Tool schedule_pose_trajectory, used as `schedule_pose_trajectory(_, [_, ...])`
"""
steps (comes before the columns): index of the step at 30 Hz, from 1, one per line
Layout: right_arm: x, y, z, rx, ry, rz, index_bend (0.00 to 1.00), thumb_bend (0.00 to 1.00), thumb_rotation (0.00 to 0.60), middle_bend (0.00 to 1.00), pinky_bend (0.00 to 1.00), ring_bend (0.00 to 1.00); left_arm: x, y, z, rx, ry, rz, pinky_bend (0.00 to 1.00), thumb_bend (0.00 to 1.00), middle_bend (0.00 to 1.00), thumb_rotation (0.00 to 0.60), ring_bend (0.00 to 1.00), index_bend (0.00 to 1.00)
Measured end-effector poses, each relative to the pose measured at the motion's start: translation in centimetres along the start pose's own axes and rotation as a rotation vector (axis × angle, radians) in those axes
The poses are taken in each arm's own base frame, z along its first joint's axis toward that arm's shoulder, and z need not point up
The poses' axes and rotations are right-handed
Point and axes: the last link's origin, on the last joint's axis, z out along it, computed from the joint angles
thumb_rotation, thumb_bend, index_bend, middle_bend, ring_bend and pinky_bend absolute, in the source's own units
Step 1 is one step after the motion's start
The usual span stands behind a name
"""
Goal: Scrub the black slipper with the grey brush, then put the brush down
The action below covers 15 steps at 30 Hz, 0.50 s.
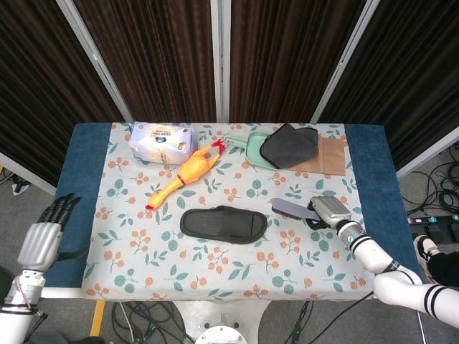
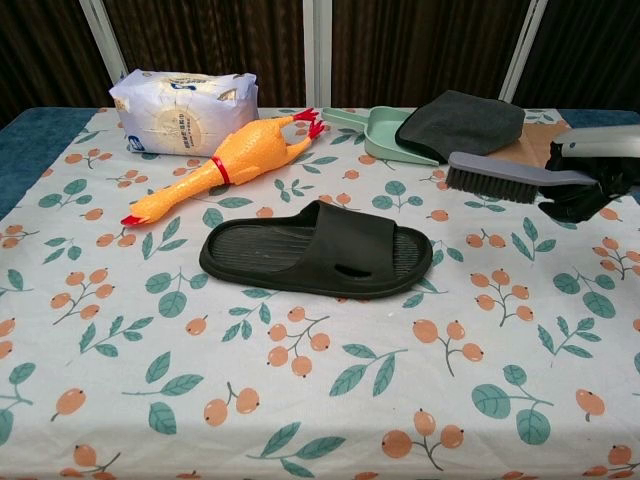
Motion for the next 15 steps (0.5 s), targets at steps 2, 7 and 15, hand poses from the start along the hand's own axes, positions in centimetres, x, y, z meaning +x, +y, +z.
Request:
schedule_pose_trajectory(2, [1.2, -1.2, -0.4, 0.042, 0.010, -0.036, 1.00, 0.48, 0.600, 1.00, 1.00, 1.00, -0.5, 1.3, 1.8, -0.071, -0.044, -0.024, 0.16, 0.05, 0.16, 0.600, 0.07, 0.13])
schedule_pose_trajectory(7, [3.2, -3.8, -0.1, 0.115, 0.033, -0.107, 1.00, 0.48, 0.600, 1.00, 1.00, 1.00, -2.0, 4.8, 6.2, -0.218, -0.158, -0.035, 0.16, 0.05, 0.16, 0.600, 0.07, 0.13])
schedule_pose_trajectory(15, [2.8, -6.3, 2.0, 0.158, 0.020, -0.177, 1.00, 0.48, 0.600, 1.00, 1.00, 1.00, -6.3, 11.1, 13.0, -0.364, -0.358, -0.020, 0.16, 0.05, 0.14, 0.600, 0.07, 0.11])
